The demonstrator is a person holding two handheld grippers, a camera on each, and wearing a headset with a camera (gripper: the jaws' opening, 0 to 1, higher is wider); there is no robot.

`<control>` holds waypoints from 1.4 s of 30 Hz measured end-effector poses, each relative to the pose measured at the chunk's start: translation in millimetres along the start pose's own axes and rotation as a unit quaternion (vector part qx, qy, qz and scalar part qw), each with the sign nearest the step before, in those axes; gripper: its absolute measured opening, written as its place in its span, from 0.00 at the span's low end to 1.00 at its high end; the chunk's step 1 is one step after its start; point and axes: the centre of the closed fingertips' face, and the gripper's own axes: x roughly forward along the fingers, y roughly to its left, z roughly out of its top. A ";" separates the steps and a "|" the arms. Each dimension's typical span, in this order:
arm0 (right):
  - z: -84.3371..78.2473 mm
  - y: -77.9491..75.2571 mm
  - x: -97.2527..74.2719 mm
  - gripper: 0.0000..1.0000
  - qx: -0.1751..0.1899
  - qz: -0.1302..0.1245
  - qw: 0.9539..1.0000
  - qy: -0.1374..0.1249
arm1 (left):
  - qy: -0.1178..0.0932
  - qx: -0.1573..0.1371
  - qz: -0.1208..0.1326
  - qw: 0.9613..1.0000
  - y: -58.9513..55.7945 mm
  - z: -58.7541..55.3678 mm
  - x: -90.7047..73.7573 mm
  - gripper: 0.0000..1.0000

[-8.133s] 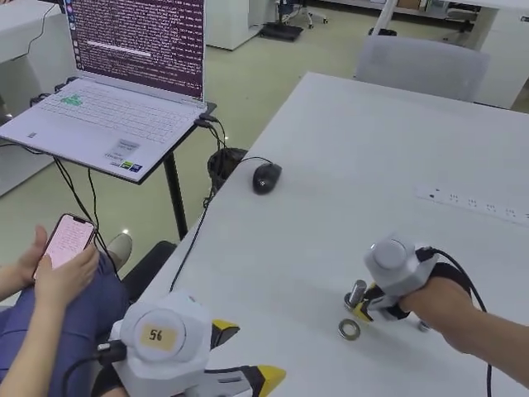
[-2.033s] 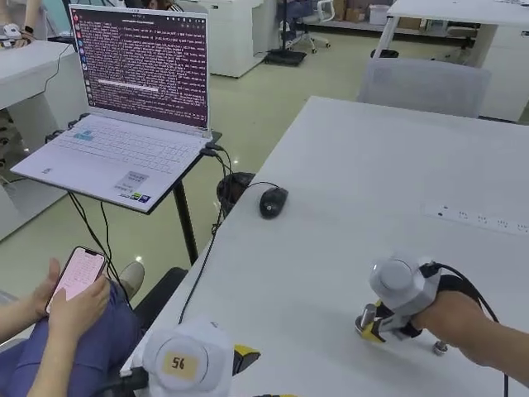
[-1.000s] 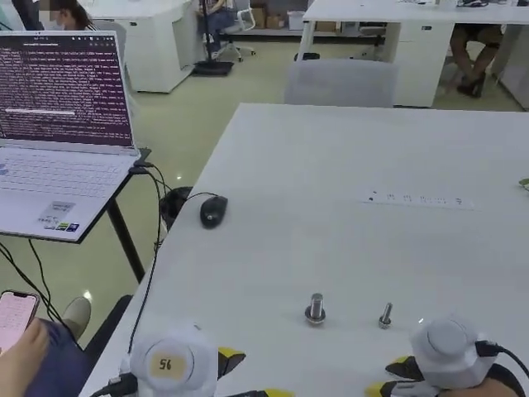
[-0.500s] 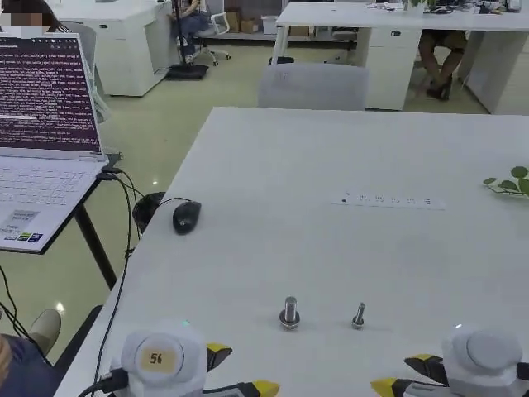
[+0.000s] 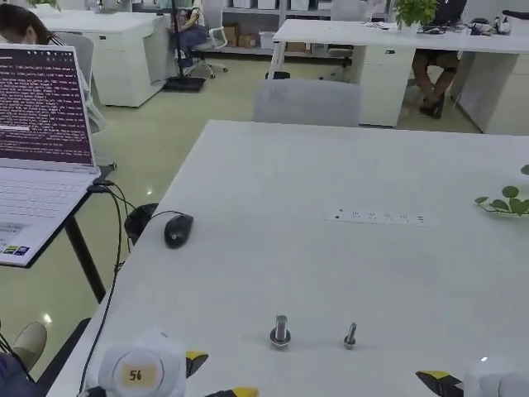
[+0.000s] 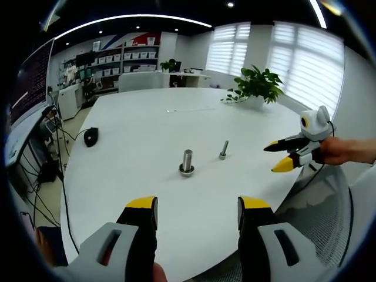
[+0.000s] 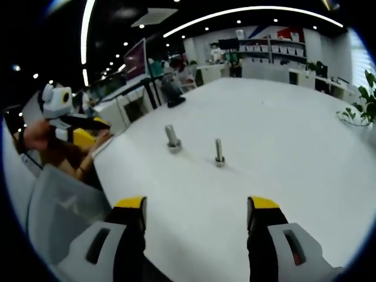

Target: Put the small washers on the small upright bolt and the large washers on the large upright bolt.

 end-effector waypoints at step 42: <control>-22.7 7.4 -5.7 0.75 0.006 -0.004 1.000 0.027 | -0.023 -0.017 0.012 1.000 -1.1 -4.9 -6.1 0.58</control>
